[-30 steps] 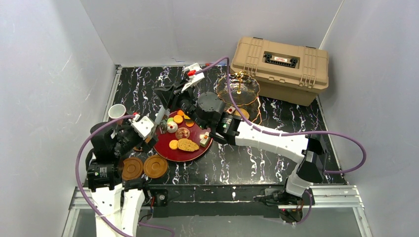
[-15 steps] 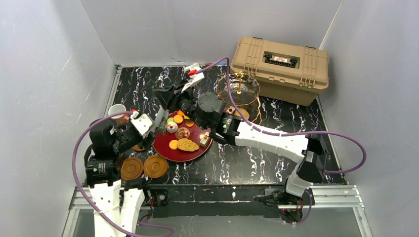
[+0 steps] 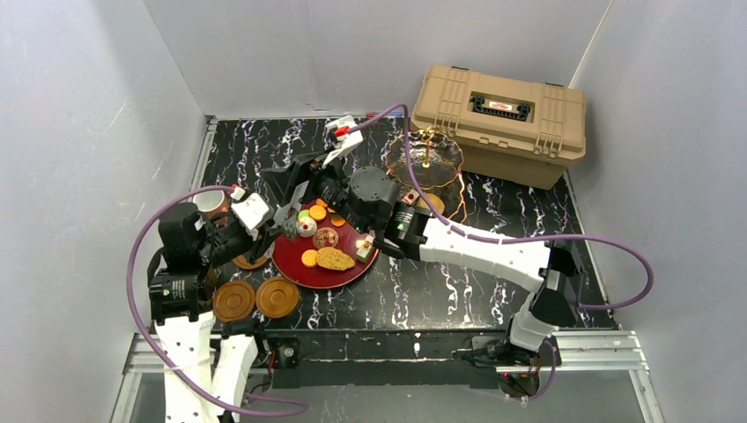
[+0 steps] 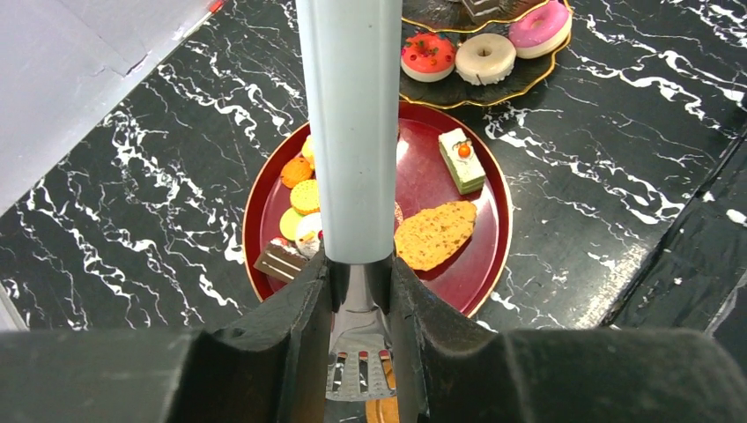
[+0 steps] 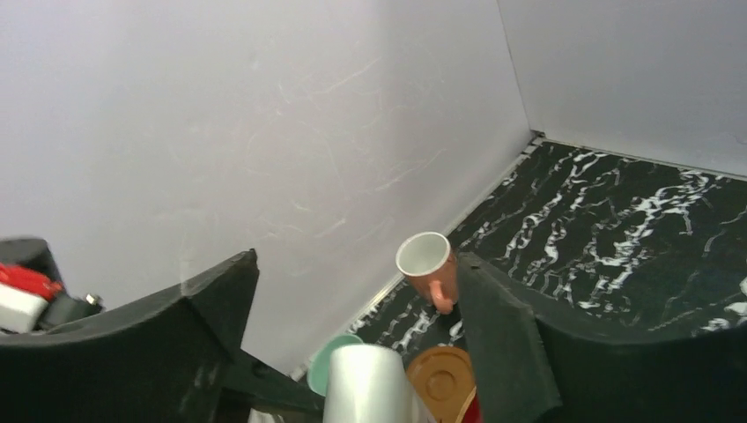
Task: Serve the afternoon tea
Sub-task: Adjust the clamp.
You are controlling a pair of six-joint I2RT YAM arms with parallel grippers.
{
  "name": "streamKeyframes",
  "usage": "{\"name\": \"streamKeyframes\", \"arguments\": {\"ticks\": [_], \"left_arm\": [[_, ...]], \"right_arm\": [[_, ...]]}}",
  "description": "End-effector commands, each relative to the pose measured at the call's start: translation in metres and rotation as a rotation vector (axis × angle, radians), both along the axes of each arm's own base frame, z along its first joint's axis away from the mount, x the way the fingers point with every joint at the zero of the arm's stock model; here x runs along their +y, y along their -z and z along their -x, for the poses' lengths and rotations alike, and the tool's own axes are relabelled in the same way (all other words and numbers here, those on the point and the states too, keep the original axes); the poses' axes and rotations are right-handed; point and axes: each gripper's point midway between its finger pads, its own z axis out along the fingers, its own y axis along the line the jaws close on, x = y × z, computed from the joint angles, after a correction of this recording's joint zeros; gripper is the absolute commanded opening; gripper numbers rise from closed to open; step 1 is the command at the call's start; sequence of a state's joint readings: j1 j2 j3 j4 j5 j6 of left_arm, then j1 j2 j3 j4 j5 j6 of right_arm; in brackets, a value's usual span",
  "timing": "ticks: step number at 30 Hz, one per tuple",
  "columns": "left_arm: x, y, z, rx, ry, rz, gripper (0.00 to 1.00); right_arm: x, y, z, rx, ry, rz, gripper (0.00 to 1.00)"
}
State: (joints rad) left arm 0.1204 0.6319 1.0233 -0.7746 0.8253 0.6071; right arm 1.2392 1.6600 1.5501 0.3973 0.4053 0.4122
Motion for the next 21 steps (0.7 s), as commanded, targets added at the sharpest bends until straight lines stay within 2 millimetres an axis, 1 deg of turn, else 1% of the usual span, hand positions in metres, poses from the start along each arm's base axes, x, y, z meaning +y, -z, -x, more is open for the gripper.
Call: {"name": "streamKeyframes", "arguments": {"ticks": [1,6,9,12,14,16,21], "left_arm": [[-0.011,-0.019,0.01,-0.005,0.038,0.058,0.05],[-0.012,-0.026,0.01,0.01,0.031,0.085,0.05],[-0.013,-0.029,0.009,0.014,0.033,0.093,0.05],[-0.013,-0.03,0.007,0.016,0.035,0.097,0.04],[-0.014,-0.031,0.007,0.016,0.036,0.1,0.04],[-0.014,-0.032,0.006,0.014,0.034,0.099,0.04],[-0.011,-0.029,0.006,-0.011,0.027,0.075,0.02]], "right_arm": [[-0.024,-0.024,0.012,-0.004,-0.016,-0.016,0.98],[-0.046,-0.007,0.023,0.03,-0.033,0.022,0.98],[-0.051,0.001,0.029,0.044,-0.056,0.031,0.98],[-0.042,0.009,0.034,0.051,-0.1,0.073,0.97],[-0.033,0.008,0.037,0.05,-0.134,0.083,0.95],[-0.024,0.009,0.04,0.052,-0.164,0.086,0.91],[-0.008,0.021,0.041,0.085,-0.195,0.116,0.82]]}}
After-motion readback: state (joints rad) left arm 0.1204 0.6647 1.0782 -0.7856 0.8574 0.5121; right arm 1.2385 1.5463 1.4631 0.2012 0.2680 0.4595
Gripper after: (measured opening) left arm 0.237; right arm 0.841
